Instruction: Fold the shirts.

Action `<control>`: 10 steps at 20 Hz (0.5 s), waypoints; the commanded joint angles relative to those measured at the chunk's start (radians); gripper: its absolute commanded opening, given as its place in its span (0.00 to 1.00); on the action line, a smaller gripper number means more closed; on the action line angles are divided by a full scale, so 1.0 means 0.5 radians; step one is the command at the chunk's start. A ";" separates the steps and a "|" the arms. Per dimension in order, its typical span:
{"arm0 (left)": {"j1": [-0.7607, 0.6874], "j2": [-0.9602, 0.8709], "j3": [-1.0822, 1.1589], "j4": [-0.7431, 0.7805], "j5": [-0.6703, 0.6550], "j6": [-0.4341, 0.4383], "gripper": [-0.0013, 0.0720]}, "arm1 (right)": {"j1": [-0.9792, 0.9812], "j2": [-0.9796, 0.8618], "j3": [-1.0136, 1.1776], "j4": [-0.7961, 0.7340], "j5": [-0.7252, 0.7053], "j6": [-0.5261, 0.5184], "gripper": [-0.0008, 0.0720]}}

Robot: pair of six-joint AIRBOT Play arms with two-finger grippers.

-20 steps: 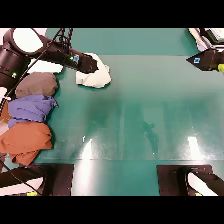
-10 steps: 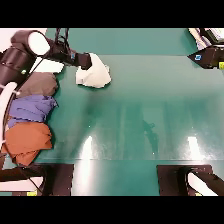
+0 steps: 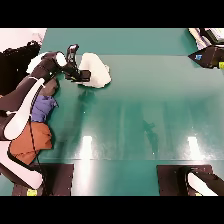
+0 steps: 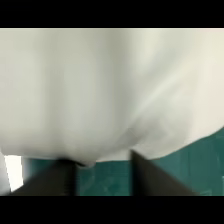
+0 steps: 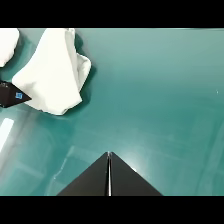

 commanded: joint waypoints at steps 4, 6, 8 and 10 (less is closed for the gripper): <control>0.009 -0.063 0.372 -0.046 -0.250 -0.005 0.05 | 0.002 0.002 0.008 0.017 -0.023 0.002 0.03; 0.009 0.032 0.646 -0.046 -0.348 -0.001 0.05 | 0.001 0.002 0.085 0.013 -0.022 0.002 0.03; 0.009 0.230 0.890 -0.048 -0.351 0.043 0.05 | 0.002 0.001 0.238 -0.002 -0.023 0.001 0.03; -0.005 0.536 0.938 -0.060 -0.330 0.047 0.05 | 0.001 0.000 0.416 -0.008 -0.036 0.001 0.03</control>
